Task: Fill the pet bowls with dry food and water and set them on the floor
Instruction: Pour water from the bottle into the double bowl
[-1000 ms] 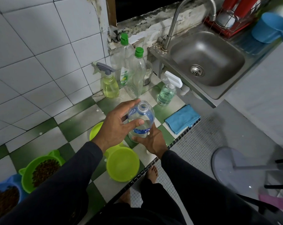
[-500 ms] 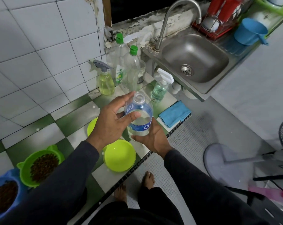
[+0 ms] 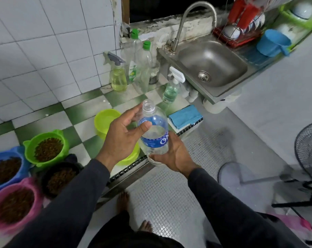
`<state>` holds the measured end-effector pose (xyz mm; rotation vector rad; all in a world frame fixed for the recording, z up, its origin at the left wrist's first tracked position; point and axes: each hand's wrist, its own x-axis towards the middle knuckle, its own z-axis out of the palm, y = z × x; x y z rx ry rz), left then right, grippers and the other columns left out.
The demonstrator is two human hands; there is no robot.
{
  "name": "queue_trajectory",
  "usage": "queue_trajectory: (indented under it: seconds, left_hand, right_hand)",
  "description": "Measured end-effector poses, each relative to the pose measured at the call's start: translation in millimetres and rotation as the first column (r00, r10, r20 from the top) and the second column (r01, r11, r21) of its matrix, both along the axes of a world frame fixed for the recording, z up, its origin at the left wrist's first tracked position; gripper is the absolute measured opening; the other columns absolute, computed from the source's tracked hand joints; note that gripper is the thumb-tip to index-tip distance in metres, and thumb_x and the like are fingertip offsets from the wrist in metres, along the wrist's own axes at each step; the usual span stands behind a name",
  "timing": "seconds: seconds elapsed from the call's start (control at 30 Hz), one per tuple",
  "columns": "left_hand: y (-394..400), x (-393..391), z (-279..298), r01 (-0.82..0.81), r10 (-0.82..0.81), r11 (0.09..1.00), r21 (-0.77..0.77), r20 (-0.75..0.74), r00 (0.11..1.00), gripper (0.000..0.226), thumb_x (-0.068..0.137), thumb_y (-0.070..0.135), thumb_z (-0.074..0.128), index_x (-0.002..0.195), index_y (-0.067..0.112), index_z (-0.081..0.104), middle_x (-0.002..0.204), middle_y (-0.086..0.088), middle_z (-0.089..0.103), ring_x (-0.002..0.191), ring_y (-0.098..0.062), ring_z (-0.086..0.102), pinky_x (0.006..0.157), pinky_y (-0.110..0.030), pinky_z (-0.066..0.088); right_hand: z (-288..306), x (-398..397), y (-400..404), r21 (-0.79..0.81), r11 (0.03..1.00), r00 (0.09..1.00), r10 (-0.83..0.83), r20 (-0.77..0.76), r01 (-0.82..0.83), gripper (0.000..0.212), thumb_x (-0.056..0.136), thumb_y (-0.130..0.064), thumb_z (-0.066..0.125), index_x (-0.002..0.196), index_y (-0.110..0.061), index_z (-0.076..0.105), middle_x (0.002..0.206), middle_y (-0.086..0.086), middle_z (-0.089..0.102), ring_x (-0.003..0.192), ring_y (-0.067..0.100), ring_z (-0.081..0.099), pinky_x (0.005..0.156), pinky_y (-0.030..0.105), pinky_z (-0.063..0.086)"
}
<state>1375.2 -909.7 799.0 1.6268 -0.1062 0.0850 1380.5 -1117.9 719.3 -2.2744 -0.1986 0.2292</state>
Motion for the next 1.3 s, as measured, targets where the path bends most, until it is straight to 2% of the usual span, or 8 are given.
queue_trajectory:
  seconds: [0.13, 0.27, 0.43, 0.53, 0.63, 0.9, 1.17, 1.3]
  left_hand:
    - [-17.4, -29.5, -7.2, -0.049, 0.048, 0.998, -0.033, -0.032, 0.998, 0.058, 0.093, 0.031, 0.075, 0.145, 0.014, 0.057, 0.134, 0.007, 0.069, 0.123, -0.018, 0.065, 0.105, -0.048, 0.053]
    - [-25.3, -52.1, -17.1, -0.091, 0.085, 0.993, -0.08, -0.085, 0.993, 0.051, 0.094, 0.031, 0.072, 0.142, 0.017, 0.06, 0.13, 0.002, 0.071, 0.119, -0.018, 0.068, 0.101, -0.046, 0.056]
    - [-34.1, -76.3, -32.3, -0.171, 0.133, 0.972, -0.165, -0.217, 0.967, 0.041, 0.096, 0.026, 0.07, 0.136, 0.018, 0.063, 0.122, 0.009, 0.07, 0.105, -0.01, 0.073, 0.08, -0.032, 0.062]
    - [-38.3, -88.5, -43.2, -0.231, 0.174, 0.956, -0.182, -0.285, 0.943, 0.033, 0.096, 0.025, 0.071, 0.128, 0.018, 0.065, 0.122, 0.003, 0.071, 0.108, -0.016, 0.072, 0.089, -0.048, 0.062]
    - [-41.6, -97.5, -51.2, -0.253, 0.177, 0.945, -0.21, -0.322, 0.93, 0.029, 0.097, 0.028, 0.068, 0.125, 0.02, 0.066, 0.125, 0.0, 0.071, 0.115, -0.022, 0.07, 0.095, -0.052, 0.059]
    - [-45.1, -100.4, -78.5, -0.279, 0.144, 0.91, -0.305, -0.4, 0.905, 0.051, 0.1, 0.035, 0.062, 0.146, 0.014, 0.054, 0.142, -0.002, 0.062, 0.124, -0.016, 0.065, 0.098, -0.045, 0.058]
    - [-43.6, -94.7, -103.2, -0.41, 0.221, 0.861, -0.301, -0.504, 0.835, 0.051, 0.089, 0.045, 0.069, 0.127, 0.012, 0.058, 0.131, -0.007, 0.066, 0.117, -0.023, 0.069, 0.096, -0.054, 0.058]
    - [-40.6, -92.8, -113.9, -0.432, 0.203, 0.831, -0.35, -0.532, 0.822, 0.037, 0.099, 0.03, 0.064, 0.127, 0.007, 0.059, 0.129, -0.009, 0.068, 0.115, -0.025, 0.07, 0.092, -0.046, 0.061]
  right_hand:
    - [0.2, -27.5, -20.1, -0.028, 0.998, 0.998, 0.054, -0.023, -0.055, 0.084, 0.065, -0.043, 0.092, 0.134, -0.019, 0.05, 0.124, -0.002, 0.063, 0.11, 0.013, 0.061, 0.096, 0.033, 0.054]
    - [4.1, -51.8, -32.7, -0.033, 0.994, 0.993, 0.107, -0.047, -0.108, 0.078, 0.069, -0.033, 0.093, 0.133, -0.018, 0.05, 0.12, -0.008, 0.065, 0.102, 0.007, 0.062, 0.083, 0.006, 0.047]
    - [3.7, -73.3, -42.1, -0.062, 0.989, 0.986, 0.13, -0.107, -0.137, 0.074, 0.067, -0.04, 0.092, 0.128, -0.025, 0.052, 0.118, -0.006, 0.067, 0.105, 0.009, 0.064, 0.091, 0.029, 0.054]
    - [-0.5, -82.3, -48.8, -0.109, 0.979, 0.98, 0.156, -0.122, -0.169, 0.078, 0.067, -0.044, 0.091, 0.13, -0.023, 0.051, 0.122, -0.005, 0.066, 0.108, 0.011, 0.063, 0.095, 0.031, 0.053]
    - [-4.9, -88.4, -54.0, -0.155, 0.969, 0.972, 0.164, -0.167, -0.19, 0.083, 0.063, -0.049, 0.09, 0.132, -0.025, 0.049, 0.125, -0.004, 0.065, 0.111, 0.015, 0.063, 0.099, 0.04, 0.054]
    - [-6.2, -89.6, -56.8, -0.214, 0.947, 0.949, 0.182, -0.257, -0.239, 0.08, 0.071, -0.039, 0.09, 0.135, -0.026, 0.045, 0.126, -0.003, 0.063, 0.108, 0.014, 0.06, 0.097, 0.032, 0.048]
    - [-15.0, -81.0, -52.2, -0.305, 0.914, 0.93, 0.162, -0.331, -0.268, 0.075, 0.068, -0.047, 0.088, 0.128, -0.03, 0.047, 0.121, -0.004, 0.065, 0.105, 0.016, 0.064, 0.099, 0.039, 0.052]
    - [-18.6, -76.3, -51.1, -0.329, 0.899, 0.926, 0.177, -0.335, -0.29, 0.07, 0.066, -0.056, 0.085, 0.122, -0.033, 0.051, 0.115, -0.009, 0.066, 0.101, 0.012, 0.064, 0.096, 0.038, 0.054]
